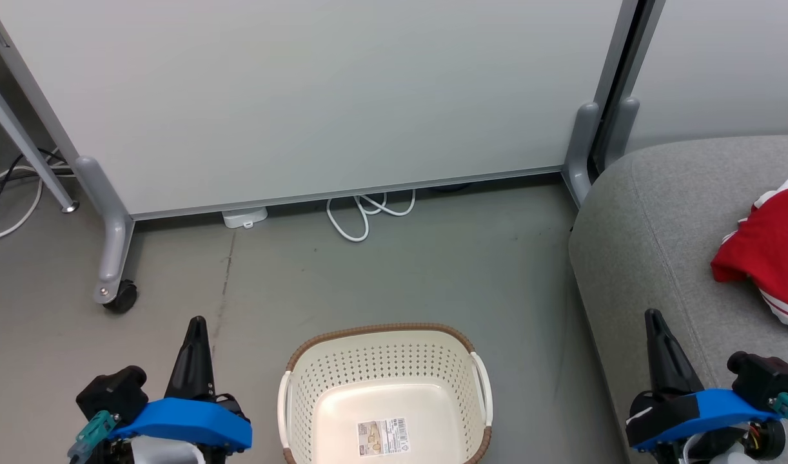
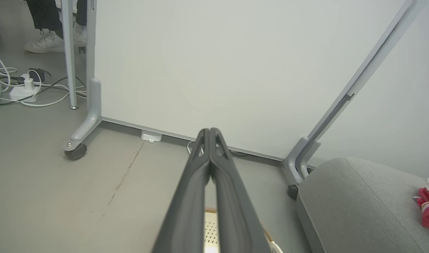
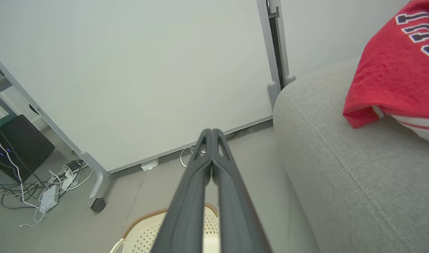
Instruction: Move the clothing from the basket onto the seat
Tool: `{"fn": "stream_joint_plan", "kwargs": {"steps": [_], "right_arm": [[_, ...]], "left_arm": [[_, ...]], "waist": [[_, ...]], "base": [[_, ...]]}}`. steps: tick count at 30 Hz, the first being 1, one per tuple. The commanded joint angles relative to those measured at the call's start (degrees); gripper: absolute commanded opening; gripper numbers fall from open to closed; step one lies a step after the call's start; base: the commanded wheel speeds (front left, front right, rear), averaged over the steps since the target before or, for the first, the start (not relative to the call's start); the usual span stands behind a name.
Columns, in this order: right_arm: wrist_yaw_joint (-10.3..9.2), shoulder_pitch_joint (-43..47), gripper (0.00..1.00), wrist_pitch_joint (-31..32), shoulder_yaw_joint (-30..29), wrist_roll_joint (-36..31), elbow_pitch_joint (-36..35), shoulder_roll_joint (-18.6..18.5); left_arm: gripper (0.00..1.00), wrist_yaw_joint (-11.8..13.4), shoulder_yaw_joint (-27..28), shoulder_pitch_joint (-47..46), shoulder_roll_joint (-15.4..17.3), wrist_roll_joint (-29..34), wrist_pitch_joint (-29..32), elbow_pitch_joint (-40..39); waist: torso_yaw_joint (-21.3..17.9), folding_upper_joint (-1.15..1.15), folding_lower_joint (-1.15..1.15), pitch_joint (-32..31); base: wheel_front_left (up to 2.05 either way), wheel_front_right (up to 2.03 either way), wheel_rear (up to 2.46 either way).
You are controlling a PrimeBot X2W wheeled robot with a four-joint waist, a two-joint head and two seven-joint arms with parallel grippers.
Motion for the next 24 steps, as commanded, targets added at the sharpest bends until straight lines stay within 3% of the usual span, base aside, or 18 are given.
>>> {"fn": "stream_joint_plan", "kwargs": {"steps": [1,24], "right_arm": [[0.0,-0.65,0.0,0.2,-0.15,1.8,-1.14,-0.18],[0.0,-0.67,0.0,5.3,-0.74,23.02,-2.42,-0.2]], "left_arm": [[0.0,-0.17,0.37,-1.3,0.06,-1.6,0.29,-1.18],[0.0,-0.6,2.49,-1.38,0.07,-21.74,5.32,-2.99]], "waist": [[-0.01,0.0,0.0,0.0],[-0.2,0.0,0.0,-0.06]], "base": [[0.0,0.0,0.0],[0.0,0.0,0.0]]}}
